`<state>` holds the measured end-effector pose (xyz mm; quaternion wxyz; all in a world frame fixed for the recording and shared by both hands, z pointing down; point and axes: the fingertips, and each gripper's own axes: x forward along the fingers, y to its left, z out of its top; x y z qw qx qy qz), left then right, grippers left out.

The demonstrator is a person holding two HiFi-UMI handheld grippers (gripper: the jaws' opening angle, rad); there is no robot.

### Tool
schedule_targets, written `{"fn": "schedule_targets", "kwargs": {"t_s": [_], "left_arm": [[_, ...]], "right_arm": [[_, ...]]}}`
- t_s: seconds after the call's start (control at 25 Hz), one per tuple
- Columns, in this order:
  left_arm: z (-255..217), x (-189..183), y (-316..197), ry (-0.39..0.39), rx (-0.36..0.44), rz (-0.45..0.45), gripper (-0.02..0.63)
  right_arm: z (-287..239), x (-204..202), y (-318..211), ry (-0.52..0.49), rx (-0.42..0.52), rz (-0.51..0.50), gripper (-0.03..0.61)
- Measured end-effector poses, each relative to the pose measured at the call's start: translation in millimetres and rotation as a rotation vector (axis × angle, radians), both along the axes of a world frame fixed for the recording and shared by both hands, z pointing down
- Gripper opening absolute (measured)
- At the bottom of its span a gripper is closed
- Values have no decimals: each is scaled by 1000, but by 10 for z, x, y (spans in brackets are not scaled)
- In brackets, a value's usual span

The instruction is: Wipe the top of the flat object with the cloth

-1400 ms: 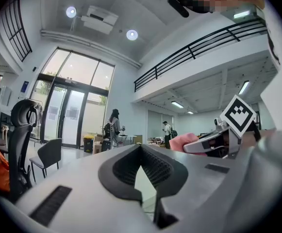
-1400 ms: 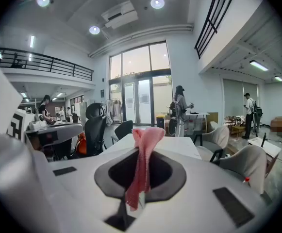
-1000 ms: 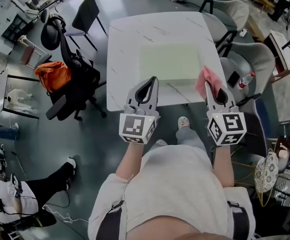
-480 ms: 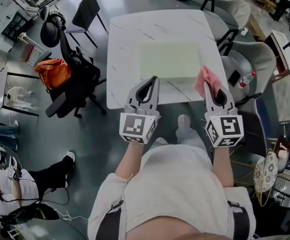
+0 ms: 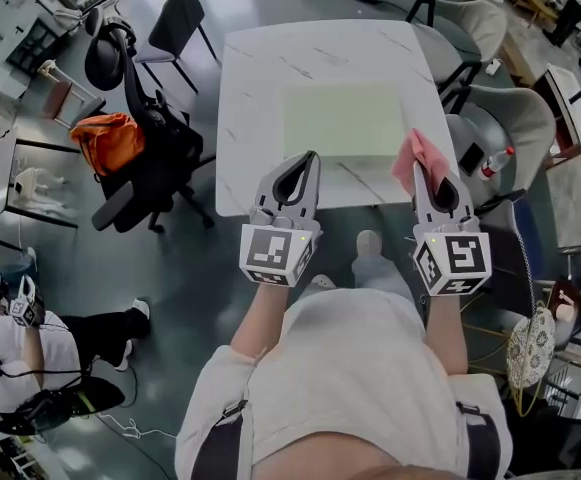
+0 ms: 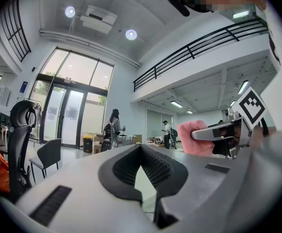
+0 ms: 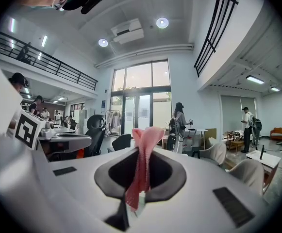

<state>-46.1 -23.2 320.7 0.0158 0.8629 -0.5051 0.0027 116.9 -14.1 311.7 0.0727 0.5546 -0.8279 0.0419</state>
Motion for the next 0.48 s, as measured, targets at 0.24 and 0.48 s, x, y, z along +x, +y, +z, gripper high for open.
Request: {"fn": "schedule_targets", "kwargs": {"t_s": [0.24,0.48], "left_arm": [[-5,5,15,-2,4,-3,12],[-11,-5,44,-1,0,-5,12]], "right_arm": [[-23,18,14,-6,12,3,32],[-49,11,47,-6,12,1,32]]}}
